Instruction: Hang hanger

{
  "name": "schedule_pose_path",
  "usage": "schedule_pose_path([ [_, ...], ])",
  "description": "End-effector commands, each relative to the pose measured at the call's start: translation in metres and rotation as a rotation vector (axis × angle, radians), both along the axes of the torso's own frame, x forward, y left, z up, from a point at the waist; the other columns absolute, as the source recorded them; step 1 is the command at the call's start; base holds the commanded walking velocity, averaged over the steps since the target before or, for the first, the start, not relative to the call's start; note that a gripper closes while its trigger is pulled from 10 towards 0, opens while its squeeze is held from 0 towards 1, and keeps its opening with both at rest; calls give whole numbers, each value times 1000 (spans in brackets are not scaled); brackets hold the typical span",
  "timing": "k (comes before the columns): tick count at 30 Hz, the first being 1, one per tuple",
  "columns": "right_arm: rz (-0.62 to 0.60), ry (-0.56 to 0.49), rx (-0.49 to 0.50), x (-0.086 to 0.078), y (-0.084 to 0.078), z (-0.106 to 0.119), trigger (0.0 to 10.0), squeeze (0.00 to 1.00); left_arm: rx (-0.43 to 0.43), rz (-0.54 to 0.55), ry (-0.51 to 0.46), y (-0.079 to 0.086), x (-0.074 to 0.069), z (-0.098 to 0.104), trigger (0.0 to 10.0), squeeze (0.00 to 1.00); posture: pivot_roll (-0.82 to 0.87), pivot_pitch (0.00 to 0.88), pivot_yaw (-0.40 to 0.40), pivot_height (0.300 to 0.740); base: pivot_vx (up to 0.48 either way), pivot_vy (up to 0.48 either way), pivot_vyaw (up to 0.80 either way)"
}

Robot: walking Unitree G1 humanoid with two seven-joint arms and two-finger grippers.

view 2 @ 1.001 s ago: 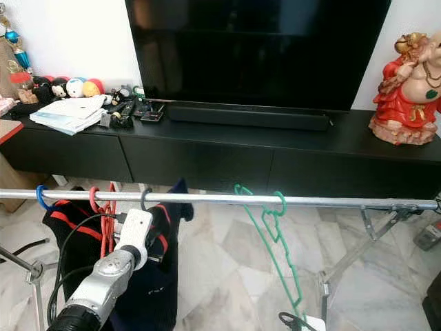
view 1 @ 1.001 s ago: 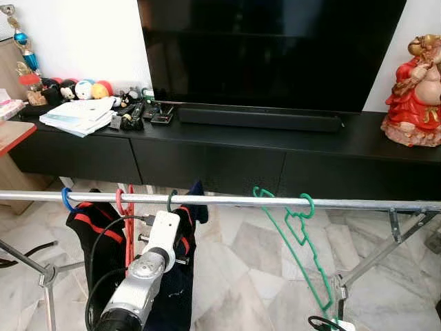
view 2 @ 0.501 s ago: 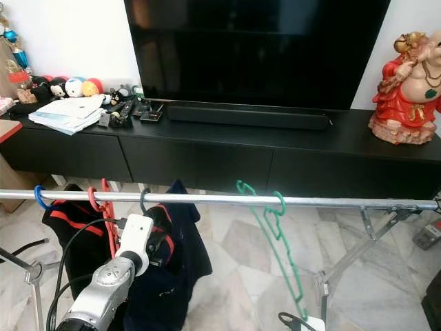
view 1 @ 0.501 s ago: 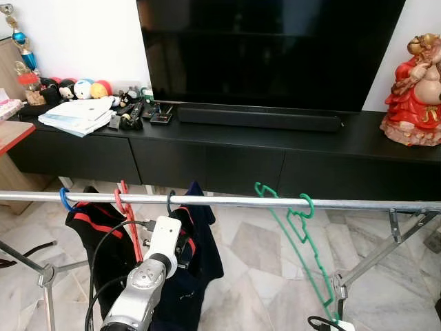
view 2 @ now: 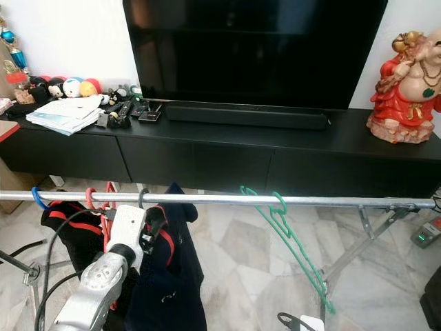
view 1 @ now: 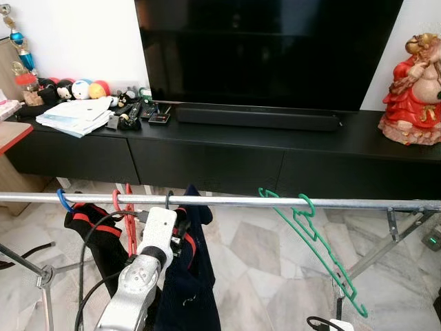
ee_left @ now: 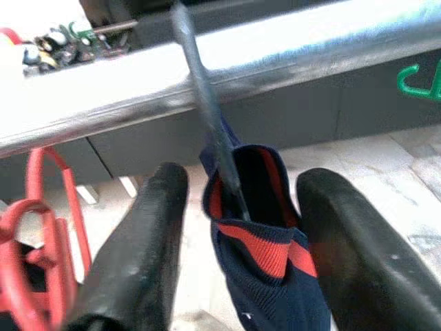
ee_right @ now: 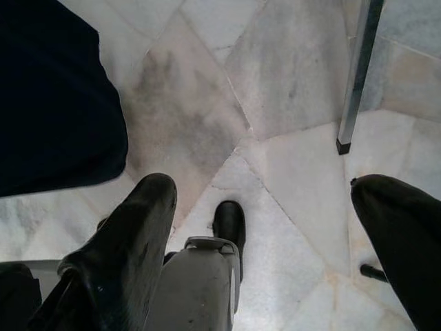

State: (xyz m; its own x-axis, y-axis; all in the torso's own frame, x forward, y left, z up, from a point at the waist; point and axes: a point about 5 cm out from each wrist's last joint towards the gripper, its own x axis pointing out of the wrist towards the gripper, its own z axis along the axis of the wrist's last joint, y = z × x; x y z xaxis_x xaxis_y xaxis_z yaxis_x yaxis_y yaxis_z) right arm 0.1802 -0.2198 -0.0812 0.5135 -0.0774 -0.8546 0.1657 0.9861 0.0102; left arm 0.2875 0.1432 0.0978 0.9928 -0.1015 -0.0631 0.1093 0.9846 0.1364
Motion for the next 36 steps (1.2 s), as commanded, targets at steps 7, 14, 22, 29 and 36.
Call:
schedule_pose_path([
  [7,19,9,8,-1,1,-1,10000,0,29,59,-86,14,-17,10,10000,0,-37,0,47,740,0,0,0],
  [14,19,9,8,-1,1,-1,10000,0,29,59,-86,14,-17,10,10000,0,-37,0,47,740,0,0,0],
  [22,19,9,8,-1,1,-1,10000,0,29,59,-86,14,-17,10,10000,0,-37,0,47,740,0,0,0],
  [29,19,9,8,-1,1,-1,10000,0,29,59,-86,14,-17,10,10000,0,-37,0,47,740,0,0,0],
  [36,77,22,-7,-1,2,-1,10000,0,27,190,-83,30,-30,8,10000,0,-29,0,56,740,0,137,0],
])
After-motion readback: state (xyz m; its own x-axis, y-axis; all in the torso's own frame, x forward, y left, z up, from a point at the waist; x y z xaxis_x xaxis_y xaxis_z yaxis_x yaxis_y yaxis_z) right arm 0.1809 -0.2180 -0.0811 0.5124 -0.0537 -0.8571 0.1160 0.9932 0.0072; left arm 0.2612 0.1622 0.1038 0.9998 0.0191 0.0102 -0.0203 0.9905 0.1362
